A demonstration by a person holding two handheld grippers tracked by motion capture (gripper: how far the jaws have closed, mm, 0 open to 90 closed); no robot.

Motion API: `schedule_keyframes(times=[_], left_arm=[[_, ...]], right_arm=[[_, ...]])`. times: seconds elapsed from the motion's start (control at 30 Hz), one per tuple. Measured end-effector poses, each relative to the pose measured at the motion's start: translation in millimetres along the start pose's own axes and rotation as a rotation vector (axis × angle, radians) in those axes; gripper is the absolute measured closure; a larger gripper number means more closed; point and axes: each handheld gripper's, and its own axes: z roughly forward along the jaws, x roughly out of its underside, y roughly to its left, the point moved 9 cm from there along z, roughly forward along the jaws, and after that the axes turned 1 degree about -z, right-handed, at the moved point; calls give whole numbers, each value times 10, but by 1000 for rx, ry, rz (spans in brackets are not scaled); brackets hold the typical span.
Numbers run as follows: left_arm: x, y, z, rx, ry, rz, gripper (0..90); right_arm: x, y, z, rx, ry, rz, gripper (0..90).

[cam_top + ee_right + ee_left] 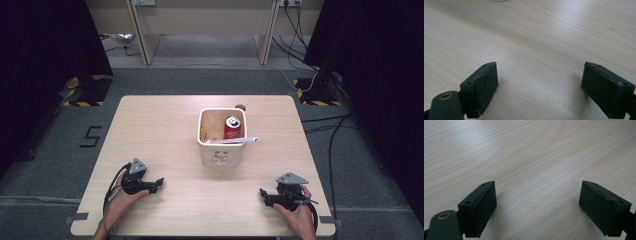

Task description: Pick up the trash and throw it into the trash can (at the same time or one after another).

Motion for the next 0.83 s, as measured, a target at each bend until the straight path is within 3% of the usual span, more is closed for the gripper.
schedule_keyframes(times=[0.83], left_arm=[[0,0,-1,0,0,1,139]], right_arm=[[0,-7,2,8,1,-4,131]])
